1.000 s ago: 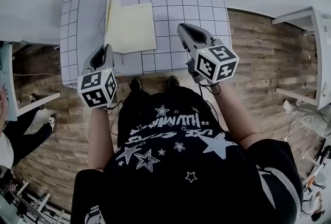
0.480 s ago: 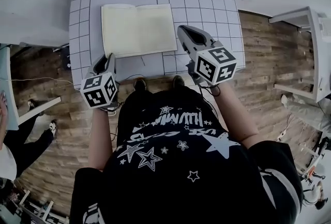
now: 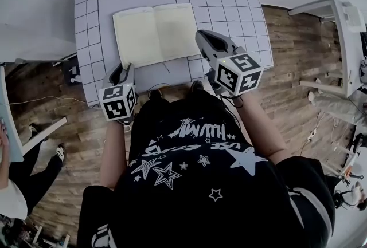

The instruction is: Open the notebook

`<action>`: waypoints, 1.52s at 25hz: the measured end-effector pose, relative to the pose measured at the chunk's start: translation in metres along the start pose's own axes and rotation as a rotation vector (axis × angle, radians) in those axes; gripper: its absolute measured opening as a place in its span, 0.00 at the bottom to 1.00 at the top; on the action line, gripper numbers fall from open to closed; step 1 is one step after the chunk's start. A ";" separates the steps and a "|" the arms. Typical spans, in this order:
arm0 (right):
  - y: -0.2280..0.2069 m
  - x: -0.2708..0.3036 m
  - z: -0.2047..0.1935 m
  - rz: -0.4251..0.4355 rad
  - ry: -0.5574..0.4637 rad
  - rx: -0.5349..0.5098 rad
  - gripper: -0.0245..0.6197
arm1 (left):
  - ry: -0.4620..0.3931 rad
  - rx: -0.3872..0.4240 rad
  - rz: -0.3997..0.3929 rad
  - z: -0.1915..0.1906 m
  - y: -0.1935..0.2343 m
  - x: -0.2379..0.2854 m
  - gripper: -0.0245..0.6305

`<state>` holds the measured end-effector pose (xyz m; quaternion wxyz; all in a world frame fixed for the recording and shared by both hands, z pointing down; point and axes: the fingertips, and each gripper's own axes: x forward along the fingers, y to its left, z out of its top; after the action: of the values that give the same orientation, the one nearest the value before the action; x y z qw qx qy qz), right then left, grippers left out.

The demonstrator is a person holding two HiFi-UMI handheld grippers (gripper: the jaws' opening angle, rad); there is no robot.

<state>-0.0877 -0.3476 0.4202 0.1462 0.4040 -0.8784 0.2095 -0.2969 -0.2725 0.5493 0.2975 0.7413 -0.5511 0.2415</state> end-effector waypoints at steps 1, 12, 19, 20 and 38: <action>0.001 -0.001 -0.002 -0.010 0.002 0.004 0.07 | -0.010 0.016 0.004 0.000 0.001 -0.001 0.25; 0.011 -0.024 -0.021 -0.132 -0.001 0.065 0.07 | -0.050 0.173 -0.016 0.009 0.004 0.003 0.33; 0.003 -0.055 -0.033 -0.224 -0.027 0.101 0.07 | -0.140 0.217 -0.026 0.035 -0.004 -0.004 0.32; 0.003 -0.058 -0.034 -0.222 -0.032 0.102 0.07 | -0.149 0.220 -0.020 0.037 -0.005 -0.008 0.31; 0.007 -0.145 -0.039 -0.053 -0.143 0.067 0.07 | -0.294 0.161 0.058 0.025 -0.102 -0.093 0.16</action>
<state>0.0018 -0.2306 0.3911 0.0753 0.4458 -0.8680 0.2054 -0.2241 -0.2055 0.4498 0.1463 0.7737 -0.5888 0.1825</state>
